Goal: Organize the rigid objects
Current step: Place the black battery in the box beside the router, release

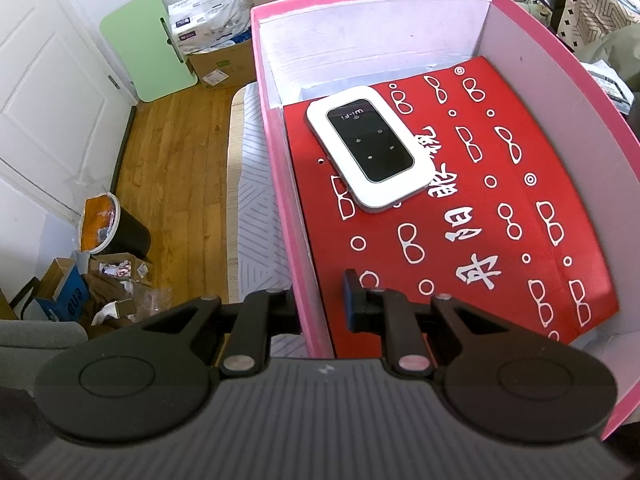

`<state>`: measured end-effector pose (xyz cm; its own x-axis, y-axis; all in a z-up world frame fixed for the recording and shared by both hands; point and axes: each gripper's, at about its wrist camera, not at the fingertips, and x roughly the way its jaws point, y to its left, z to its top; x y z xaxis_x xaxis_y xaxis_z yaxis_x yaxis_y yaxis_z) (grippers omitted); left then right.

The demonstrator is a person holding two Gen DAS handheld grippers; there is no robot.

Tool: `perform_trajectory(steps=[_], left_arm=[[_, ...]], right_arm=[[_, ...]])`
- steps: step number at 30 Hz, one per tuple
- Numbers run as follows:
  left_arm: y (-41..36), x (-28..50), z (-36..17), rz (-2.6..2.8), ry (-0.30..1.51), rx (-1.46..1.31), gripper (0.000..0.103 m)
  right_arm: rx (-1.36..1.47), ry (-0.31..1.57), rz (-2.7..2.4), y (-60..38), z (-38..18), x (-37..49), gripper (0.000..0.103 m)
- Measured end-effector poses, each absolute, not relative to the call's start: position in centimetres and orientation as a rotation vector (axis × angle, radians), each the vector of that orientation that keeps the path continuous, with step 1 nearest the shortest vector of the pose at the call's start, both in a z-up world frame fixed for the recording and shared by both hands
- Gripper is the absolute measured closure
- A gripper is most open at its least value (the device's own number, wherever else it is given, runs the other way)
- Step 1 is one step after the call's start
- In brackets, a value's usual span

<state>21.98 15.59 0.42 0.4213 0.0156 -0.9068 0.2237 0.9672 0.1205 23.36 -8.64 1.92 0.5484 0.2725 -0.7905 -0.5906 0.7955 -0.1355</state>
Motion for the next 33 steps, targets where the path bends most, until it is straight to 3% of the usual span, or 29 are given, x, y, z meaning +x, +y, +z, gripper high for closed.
perform_trajectory(steps=[8,26,28,33], left_arm=[[15.5,22.1,0.4,-0.133,1.131,0.234,0.088],[15.5,22.0,0.4,-0.136,1.129,0.242,0.088],[15.4,22.1,0.4,-0.134,1.13,0.243,0.088],[15.6,21.9,0.5,-0.134,1.126,0.233,0.087]], right_arm=[[-0.471,0.665,0.594,-5.5,9.3,24.2,0.049],[-0.768,0.857,0.828,4.3,0.4,33.2,0.049],[-0.805,0.876,0.845,5.3,-0.1,33.8,0.091],[-0.808,0.927,0.833,6.7,-1.1,35.5,0.089]])
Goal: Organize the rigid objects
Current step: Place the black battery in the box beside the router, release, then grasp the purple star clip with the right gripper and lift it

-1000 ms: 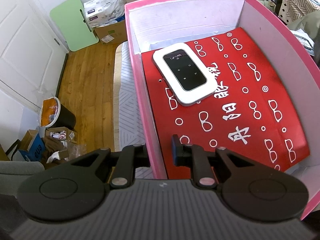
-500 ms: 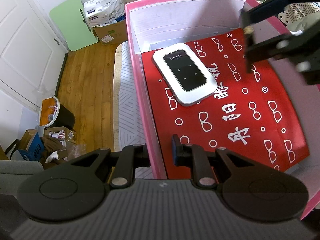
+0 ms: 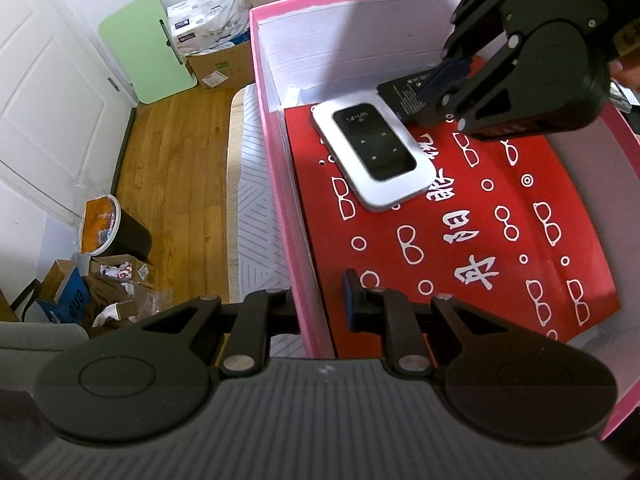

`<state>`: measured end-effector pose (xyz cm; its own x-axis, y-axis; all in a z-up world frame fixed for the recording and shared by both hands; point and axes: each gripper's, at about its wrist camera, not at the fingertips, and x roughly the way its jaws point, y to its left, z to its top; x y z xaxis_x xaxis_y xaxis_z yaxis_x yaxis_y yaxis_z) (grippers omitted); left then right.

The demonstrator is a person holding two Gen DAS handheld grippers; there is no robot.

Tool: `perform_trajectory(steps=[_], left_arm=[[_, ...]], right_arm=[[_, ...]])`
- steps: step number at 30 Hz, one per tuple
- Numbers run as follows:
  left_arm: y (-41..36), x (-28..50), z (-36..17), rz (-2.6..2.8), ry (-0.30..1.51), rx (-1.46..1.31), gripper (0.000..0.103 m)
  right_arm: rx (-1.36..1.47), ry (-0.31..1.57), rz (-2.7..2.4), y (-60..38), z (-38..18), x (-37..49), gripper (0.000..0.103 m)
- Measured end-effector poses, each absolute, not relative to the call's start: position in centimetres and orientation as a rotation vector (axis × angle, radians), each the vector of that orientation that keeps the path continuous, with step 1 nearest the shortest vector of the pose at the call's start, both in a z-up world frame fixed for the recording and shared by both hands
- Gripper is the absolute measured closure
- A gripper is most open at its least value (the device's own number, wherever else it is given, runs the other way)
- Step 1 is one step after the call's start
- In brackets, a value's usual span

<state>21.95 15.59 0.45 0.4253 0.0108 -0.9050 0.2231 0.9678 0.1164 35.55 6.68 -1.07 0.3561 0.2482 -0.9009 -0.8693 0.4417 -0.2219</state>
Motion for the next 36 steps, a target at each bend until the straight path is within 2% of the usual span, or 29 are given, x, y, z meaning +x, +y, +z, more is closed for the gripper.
perform_trajectory(steps=[4,7,9,18,30,32,34,36], left_arm=[[15.9,22.0,0.5,-0.137,1.125,0.22,0.087],[15.9,22.0,0.5,-0.141,1.125,0.225,0.087],[15.9,22.0,0.5,-0.142,1.124,0.226,0.087],[16.2,21.9,0.6,-0.14,1.123,0.211,0.087],[16.1,21.9,0.6,-0.136,1.122,0.203,0.087],[16.2,21.9,0.6,-0.136,1.12,0.2,0.087],[16.3,21.9,0.7,-0.138,1.118,0.196,0.087],[16.5,21.7,0.7,-0.137,1.109,0.188,0.087]], right_arm=[[-0.73,0.89,0.835,5.5,0.0,35.2,0.089],[-0.621,0.854,0.83,3.4,1.9,34.2,0.076],[-0.544,0.836,0.812,1.4,3.4,32.9,0.072],[-0.323,0.755,0.71,-6.6,7.1,26.7,0.062],[-0.2,0.824,0.533,-14.3,4.6,23.0,0.059],[-0.188,0.84,0.51,-15.0,3.9,22.5,0.057],[-0.182,0.846,0.495,-15.7,3.4,21.9,0.048],[-0.197,0.844,0.473,-16.2,2.9,21.3,0.048]])
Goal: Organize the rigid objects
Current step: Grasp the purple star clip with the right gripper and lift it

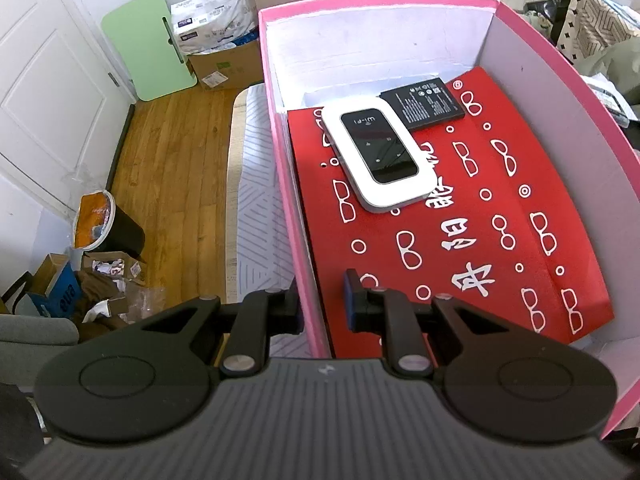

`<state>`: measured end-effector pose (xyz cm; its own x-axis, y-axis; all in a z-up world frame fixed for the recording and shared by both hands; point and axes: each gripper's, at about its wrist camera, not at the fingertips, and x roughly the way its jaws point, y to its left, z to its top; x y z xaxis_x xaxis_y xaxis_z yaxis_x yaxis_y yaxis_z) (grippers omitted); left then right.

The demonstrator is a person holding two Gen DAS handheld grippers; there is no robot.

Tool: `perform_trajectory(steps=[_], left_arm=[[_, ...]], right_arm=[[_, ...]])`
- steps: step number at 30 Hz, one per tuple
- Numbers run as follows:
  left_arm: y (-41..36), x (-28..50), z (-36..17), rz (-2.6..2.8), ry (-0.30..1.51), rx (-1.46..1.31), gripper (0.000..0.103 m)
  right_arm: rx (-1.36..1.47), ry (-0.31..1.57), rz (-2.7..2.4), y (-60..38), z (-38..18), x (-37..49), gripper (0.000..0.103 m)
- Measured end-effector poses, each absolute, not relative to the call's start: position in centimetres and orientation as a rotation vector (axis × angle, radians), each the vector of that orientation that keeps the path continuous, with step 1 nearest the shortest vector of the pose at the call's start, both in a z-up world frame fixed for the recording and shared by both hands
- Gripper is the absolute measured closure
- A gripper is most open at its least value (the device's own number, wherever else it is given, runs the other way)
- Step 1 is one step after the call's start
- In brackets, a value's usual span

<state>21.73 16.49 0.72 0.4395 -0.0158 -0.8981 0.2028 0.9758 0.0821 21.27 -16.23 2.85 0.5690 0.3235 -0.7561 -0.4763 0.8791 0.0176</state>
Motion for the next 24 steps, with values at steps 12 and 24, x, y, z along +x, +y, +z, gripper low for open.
perform_trajectory(steps=[12,24], left_arm=[[16.5,21.7,0.8,-0.133,1.109,0.183,0.087],[16.4,21.8,0.7,-0.131,1.111,0.192,0.087]], right_arm=[[-0.244,0.946,0.427,-18.4,-2.8,20.0,0.048],[-0.196,0.969,0.526,-17.1,-5.3,19.4,0.048]])
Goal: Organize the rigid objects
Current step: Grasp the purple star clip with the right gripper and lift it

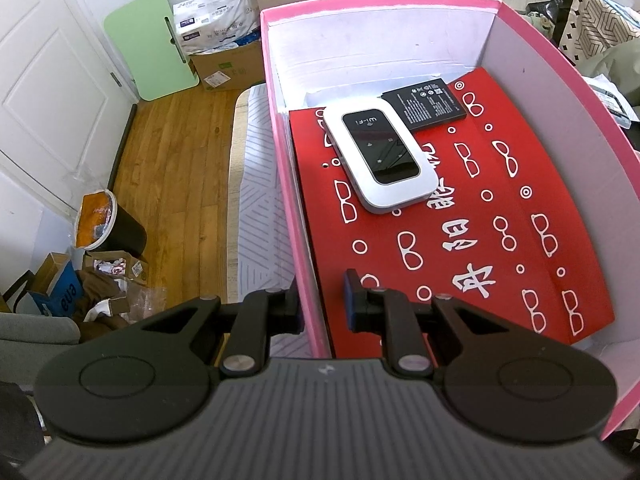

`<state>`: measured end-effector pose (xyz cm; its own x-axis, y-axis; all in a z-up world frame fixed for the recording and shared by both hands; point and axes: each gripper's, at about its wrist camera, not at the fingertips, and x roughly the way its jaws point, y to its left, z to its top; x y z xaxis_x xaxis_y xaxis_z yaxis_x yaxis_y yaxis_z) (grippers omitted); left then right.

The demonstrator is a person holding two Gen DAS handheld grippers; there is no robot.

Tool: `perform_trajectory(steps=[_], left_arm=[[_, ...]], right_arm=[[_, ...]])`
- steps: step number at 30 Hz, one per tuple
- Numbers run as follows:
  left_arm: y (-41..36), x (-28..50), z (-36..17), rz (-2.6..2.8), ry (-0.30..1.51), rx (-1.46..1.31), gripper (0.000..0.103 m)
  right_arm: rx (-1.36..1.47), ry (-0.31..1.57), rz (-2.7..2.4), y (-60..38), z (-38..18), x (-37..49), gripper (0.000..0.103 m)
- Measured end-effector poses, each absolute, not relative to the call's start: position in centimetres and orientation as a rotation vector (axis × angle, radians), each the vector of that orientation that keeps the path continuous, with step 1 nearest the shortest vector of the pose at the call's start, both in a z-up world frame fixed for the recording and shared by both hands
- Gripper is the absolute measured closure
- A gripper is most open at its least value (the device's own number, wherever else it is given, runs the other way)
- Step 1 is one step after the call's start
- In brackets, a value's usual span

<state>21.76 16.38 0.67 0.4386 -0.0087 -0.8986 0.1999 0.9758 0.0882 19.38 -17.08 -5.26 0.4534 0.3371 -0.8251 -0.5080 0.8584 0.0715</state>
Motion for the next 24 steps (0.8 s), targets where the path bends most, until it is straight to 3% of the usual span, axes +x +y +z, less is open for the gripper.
perform_trajectory(steps=[7,10,17,24], left_arm=[[16.5,21.7,0.7,-0.133,1.11,0.183,0.087],[16.5,21.7,0.7,-0.131,1.108,0.19,0.087],[16.5,21.6,0.8,-0.131,1.105,0.186,0.087],[16.6,21.6,0.8,-0.131,1.104,0.185,0.087]], right_arm=[[-0.281,0.963,0.517,-15.1,-6.2,20.1,0.048],[-0.276,0.953,0.502,-15.1,-6.7,20.6,0.043],[-0.143,0.954,0.467,-15.8,-7.0,22.1,0.048],[-0.164,0.926,0.468,-14.5,-7.3,22.5,0.039]])
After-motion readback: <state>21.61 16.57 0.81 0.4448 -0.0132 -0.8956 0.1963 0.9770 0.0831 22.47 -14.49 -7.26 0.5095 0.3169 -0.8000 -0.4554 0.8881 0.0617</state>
